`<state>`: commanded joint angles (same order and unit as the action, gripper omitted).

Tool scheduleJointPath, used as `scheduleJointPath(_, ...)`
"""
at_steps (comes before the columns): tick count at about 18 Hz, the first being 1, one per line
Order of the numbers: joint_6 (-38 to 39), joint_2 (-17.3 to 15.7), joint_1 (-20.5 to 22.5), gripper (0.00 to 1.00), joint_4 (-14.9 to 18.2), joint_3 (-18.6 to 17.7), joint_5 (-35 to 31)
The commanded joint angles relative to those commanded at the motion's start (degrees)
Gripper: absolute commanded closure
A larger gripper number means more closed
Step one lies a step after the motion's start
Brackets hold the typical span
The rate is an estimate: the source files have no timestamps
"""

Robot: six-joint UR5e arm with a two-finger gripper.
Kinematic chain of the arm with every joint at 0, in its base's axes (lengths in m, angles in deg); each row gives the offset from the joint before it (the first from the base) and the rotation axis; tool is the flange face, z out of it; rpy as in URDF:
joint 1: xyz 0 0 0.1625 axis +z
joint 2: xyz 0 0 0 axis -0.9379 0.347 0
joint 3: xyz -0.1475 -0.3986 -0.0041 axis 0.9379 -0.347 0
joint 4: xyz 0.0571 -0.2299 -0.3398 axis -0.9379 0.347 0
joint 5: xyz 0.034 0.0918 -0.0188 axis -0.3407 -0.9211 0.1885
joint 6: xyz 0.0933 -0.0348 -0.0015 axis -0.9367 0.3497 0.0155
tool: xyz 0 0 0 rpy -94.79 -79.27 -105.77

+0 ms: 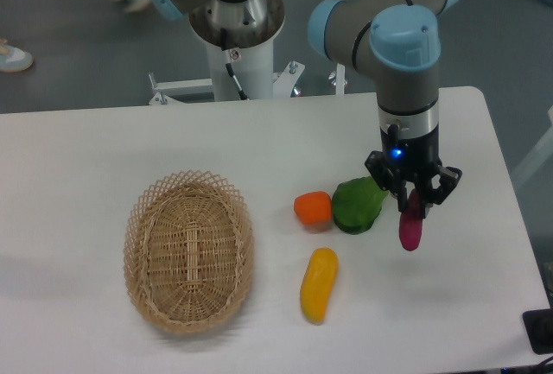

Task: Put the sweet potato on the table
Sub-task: 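Lower the gripper holding the purple sweet potato toward the table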

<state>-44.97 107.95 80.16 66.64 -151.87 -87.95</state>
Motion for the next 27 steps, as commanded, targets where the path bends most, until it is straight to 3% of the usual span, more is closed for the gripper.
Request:
scheduleJointPath(12,0.2,3.0,-0.6,0.62,-0.7,0.3,-0.4)
scheduleJointPath(15,0.1,4.2,-0.9,0.62,-2.2,0.7,-0.6)
scheduleJointPath(17,0.1,5.9,-0.9,0.61,-3.0,1.1,-0.7)
scheduleJointPath(21,0.0,10.0,-0.9,0.61,-8.0,1.3,-2.7)
scheduleJointPath(27,0.2,14.3,-0.9,0.61,-9.0,1.8,-5.2)
